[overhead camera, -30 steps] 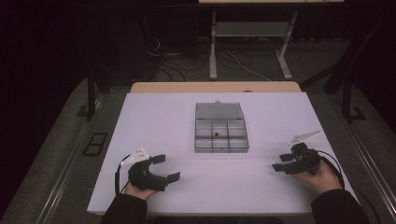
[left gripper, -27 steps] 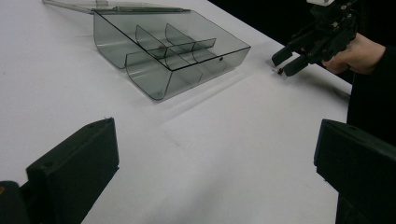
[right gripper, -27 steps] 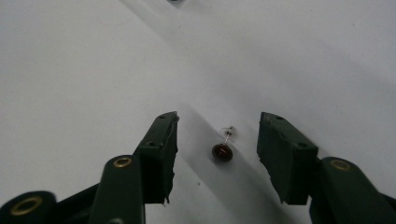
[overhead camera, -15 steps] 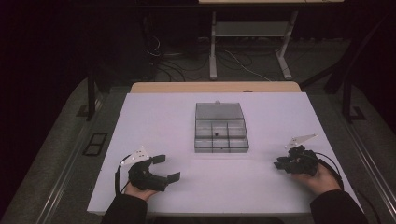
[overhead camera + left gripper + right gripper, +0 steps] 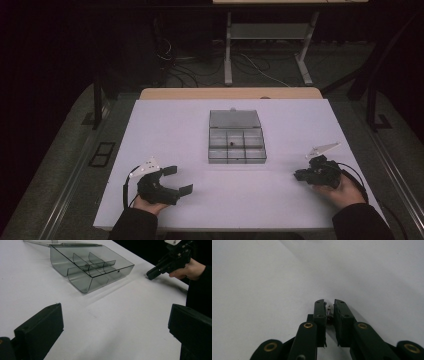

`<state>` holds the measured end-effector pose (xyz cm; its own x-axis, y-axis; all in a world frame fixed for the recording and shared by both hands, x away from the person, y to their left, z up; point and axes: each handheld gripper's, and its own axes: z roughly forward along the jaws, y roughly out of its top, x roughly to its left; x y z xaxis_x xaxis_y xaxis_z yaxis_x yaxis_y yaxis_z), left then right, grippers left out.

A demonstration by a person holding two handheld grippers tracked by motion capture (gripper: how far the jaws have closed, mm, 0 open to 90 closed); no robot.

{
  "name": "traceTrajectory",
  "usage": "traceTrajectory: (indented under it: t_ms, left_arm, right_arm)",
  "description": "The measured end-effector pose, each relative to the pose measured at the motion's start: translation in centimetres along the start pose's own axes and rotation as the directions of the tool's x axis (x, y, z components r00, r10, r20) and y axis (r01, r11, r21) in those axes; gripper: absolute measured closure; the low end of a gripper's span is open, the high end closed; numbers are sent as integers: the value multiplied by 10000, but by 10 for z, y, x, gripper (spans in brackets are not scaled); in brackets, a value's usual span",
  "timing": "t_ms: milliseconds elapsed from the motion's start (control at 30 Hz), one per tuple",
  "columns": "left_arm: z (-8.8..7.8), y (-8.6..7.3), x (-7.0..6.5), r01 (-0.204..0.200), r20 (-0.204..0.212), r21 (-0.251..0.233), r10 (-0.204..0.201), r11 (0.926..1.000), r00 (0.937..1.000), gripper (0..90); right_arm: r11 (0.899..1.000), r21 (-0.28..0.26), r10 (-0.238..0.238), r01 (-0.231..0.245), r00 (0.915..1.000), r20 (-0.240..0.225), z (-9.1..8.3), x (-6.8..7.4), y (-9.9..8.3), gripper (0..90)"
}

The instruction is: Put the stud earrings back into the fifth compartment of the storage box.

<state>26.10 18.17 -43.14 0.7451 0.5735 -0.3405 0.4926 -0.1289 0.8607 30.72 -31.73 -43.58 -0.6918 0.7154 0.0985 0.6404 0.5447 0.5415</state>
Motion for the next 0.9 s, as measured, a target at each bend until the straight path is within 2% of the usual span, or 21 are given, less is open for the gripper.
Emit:
traceTrajectory:
  t_ms: [233,333,900]
  left_arm:
    - [0,0,0,7,3,-10,-7,10000,10000,0]
    - [0,0,0,16,-3,-32,-16,10000,10000,0]
    - [0,0,0,-6,4,-26,6,10000,10000,0]
  right_arm:
    - [10000,-46,-47,47,10000,-79,-2,0,2,797]
    - [9998,-182,-8,5,9999,-138,-8,0,9,797]
    - [9960,-714,-540,533,9985,-73,-33,2,52,797]
